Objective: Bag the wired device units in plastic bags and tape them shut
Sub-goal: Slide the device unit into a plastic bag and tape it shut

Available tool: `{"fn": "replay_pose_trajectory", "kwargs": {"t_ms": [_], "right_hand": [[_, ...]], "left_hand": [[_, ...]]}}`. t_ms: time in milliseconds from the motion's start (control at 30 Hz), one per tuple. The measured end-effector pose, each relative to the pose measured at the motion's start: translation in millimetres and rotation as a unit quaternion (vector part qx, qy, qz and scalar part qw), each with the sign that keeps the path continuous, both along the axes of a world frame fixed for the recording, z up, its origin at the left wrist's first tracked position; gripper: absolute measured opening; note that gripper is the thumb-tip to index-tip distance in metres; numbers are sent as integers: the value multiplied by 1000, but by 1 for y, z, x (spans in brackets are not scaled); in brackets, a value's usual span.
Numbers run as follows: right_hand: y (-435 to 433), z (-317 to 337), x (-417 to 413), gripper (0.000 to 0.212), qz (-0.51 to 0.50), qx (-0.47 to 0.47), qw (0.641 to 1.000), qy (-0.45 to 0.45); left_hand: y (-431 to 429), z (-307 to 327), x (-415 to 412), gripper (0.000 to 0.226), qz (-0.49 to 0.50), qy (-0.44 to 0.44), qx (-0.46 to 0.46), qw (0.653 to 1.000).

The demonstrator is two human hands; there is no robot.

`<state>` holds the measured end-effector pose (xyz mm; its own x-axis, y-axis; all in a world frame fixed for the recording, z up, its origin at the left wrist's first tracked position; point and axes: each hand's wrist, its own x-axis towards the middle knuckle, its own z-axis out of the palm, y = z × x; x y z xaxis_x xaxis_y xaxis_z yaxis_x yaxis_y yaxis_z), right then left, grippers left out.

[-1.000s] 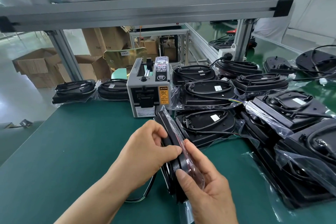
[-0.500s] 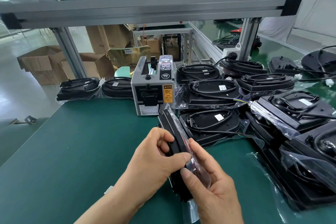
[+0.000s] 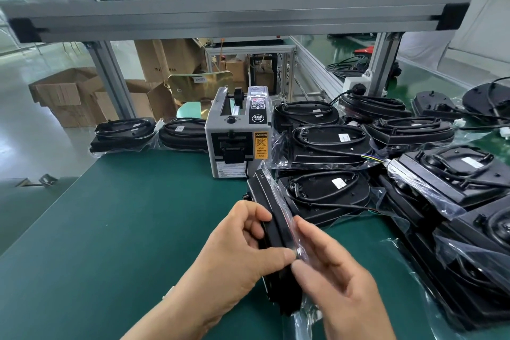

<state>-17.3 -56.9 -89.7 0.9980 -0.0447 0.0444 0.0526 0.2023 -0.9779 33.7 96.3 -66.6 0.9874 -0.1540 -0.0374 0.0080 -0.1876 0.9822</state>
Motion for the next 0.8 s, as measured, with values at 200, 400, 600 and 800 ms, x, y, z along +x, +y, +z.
{"fn": "replay_pose_trajectory", "kwargs": {"t_ms": [200, 400, 600, 800], "right_hand": [[-18, 44, 57, 85, 40, -183, 982, 38], [15, 47, 108, 35, 109, -253, 957, 97], [18, 41, 107, 39, 79, -249, 960, 98], [-4, 34, 105, 17, 92, -191, 968, 132]], "left_hand": [[2, 1, 0, 49, -10, 0, 18, 1000], [3, 7, 0, 58, -12, 6, 56, 998], [22, 17, 25, 21, -18, 7, 44, 999], [31, 4, 110, 10, 203, 115, -163, 959]]}}
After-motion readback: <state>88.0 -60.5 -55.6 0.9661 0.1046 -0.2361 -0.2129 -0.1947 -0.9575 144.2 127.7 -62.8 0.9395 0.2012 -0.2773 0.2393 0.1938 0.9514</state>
